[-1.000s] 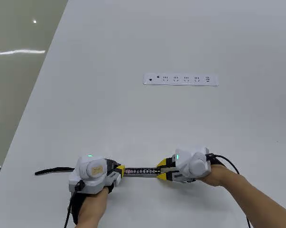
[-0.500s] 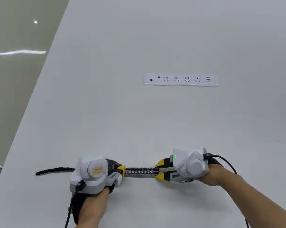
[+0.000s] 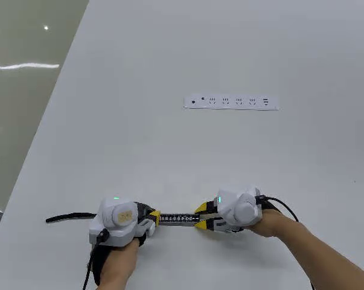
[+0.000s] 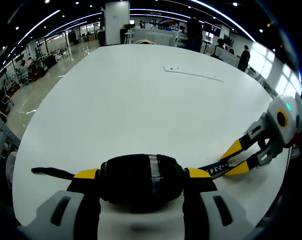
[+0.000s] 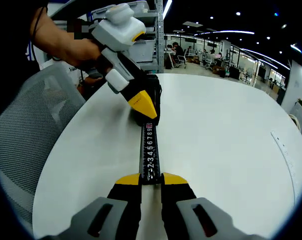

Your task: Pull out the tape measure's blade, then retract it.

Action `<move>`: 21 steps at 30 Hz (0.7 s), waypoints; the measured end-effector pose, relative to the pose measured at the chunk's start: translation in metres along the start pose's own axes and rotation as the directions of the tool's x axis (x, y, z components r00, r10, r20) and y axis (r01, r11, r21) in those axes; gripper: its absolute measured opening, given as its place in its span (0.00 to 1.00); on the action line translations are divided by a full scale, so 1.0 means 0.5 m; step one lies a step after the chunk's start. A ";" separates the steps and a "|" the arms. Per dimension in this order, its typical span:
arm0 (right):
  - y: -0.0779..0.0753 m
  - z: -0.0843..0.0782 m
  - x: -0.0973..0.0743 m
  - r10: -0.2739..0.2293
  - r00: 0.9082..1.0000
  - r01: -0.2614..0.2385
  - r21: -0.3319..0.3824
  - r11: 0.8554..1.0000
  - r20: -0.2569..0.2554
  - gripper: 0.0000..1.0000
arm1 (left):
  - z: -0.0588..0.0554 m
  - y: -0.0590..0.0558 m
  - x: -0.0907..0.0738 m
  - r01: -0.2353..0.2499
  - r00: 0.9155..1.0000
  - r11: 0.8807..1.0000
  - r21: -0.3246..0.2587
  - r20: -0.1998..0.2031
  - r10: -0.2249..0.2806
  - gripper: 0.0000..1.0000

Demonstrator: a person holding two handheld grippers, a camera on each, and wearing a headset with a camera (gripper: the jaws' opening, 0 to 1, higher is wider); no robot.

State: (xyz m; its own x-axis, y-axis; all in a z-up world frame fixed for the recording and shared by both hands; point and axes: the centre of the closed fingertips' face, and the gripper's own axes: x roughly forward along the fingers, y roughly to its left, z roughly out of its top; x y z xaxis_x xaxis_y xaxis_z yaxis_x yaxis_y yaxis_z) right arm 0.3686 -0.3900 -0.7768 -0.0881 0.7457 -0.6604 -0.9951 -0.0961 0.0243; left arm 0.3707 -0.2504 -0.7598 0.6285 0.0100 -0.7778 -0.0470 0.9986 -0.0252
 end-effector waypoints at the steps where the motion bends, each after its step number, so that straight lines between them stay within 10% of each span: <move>1: 0.000 0.000 0.001 0.000 1.000 0.000 0.001 1.000 0.000 0.13 | 0.000 0.000 0.000 0.000 1.000 1.000 0.000 0.000 0.000 0.64; 21: 0.000 0.013 0.018 0.006 1.000 -0.006 -0.001 1.000 0.005 0.13 | 0.000 0.000 0.000 0.004 1.000 1.000 0.000 -0.002 -0.004 0.64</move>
State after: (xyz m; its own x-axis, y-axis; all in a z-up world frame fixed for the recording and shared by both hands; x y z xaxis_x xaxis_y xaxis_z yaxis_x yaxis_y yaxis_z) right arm 0.3675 -0.3791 -0.7780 -0.0939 0.7485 -0.6564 -0.9945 -0.1007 0.0274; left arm 0.3704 -0.2507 -0.7598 0.6267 0.0057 -0.7792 -0.0446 0.9986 -0.0286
